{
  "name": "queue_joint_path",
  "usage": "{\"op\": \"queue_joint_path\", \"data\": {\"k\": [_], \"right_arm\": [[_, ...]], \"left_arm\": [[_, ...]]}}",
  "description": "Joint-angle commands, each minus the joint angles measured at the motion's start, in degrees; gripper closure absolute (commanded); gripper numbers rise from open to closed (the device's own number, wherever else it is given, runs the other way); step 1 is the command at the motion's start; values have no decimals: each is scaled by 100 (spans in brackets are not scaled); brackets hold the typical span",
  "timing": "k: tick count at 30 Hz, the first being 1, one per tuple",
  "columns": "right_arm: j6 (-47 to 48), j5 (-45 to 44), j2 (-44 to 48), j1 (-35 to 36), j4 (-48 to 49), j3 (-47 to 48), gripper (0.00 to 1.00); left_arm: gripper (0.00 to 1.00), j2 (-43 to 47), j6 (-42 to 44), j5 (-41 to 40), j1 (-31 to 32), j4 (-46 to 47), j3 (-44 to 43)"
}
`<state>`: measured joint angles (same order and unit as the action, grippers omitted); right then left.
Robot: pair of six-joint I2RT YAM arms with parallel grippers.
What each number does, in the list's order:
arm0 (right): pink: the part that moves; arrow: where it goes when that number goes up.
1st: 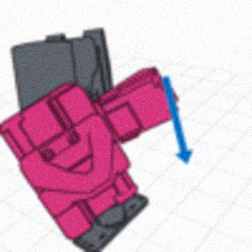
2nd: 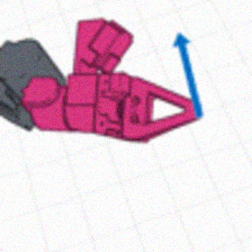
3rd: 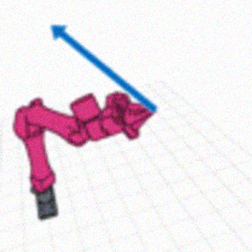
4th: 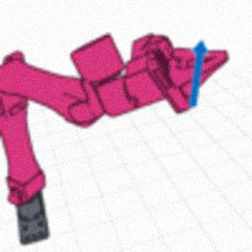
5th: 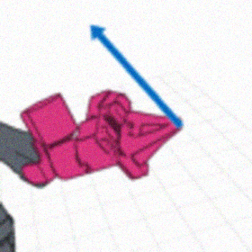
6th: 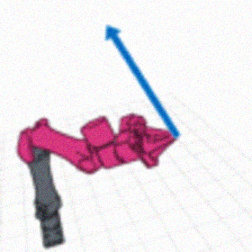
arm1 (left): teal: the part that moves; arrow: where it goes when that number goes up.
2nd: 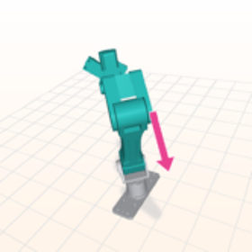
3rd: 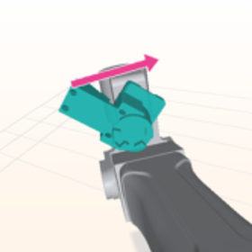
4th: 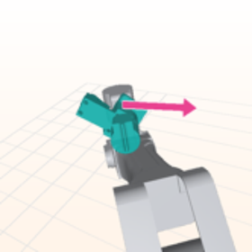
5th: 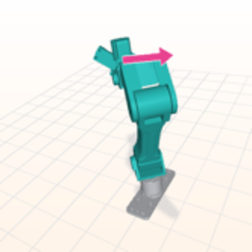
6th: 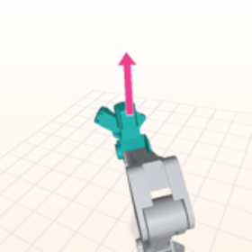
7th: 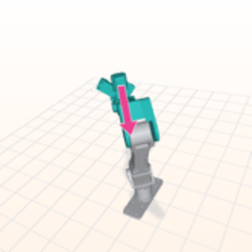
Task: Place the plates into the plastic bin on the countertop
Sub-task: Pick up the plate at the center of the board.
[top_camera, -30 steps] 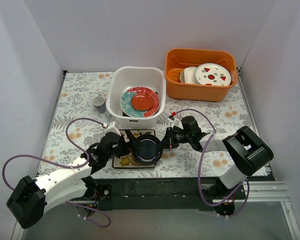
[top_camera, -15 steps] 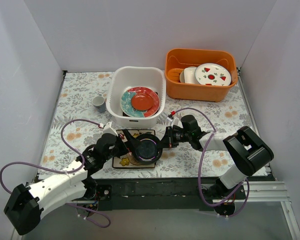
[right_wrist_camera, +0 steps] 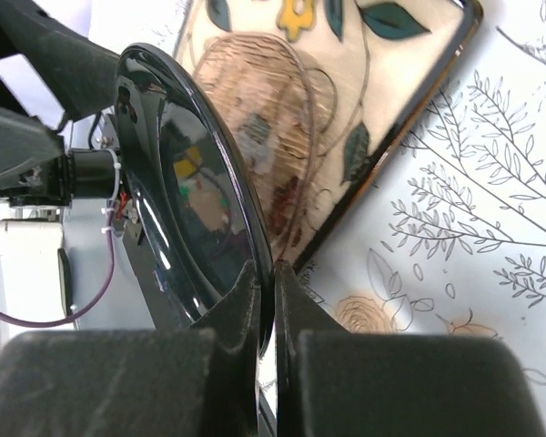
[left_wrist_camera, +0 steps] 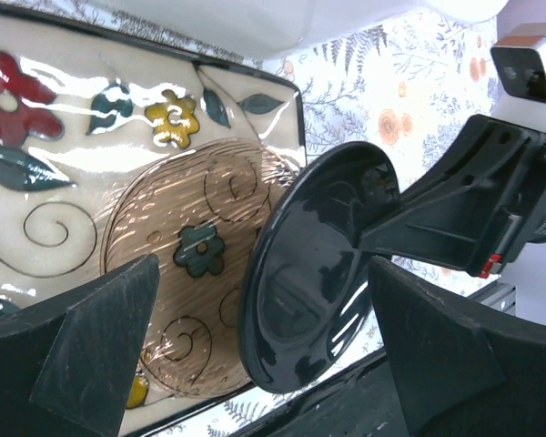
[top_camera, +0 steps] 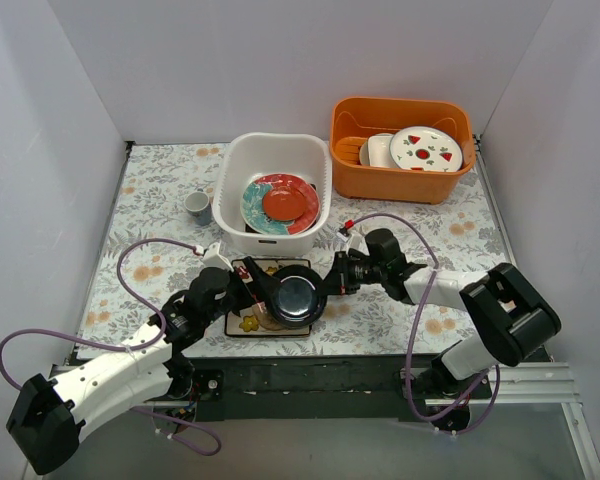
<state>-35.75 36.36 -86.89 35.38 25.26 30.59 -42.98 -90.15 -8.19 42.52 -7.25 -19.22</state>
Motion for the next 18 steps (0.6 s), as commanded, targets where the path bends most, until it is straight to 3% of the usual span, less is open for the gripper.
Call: {"op": "queue_joint_path", "data": {"k": [1, 10, 18], "right_arm": [[94, -216, 611, -4, -82, -105, 99], [287, -717, 1472, -48, -952, -141, 99], [498, -657, 1526, -241, -1207, 51, 99]], "left_arm": [[2, 9, 278, -192, 28, 390, -187], [2, 290, 322, -578, 28, 514, -196], [2, 1159, 271, -1018, 28, -398, -319]]}}
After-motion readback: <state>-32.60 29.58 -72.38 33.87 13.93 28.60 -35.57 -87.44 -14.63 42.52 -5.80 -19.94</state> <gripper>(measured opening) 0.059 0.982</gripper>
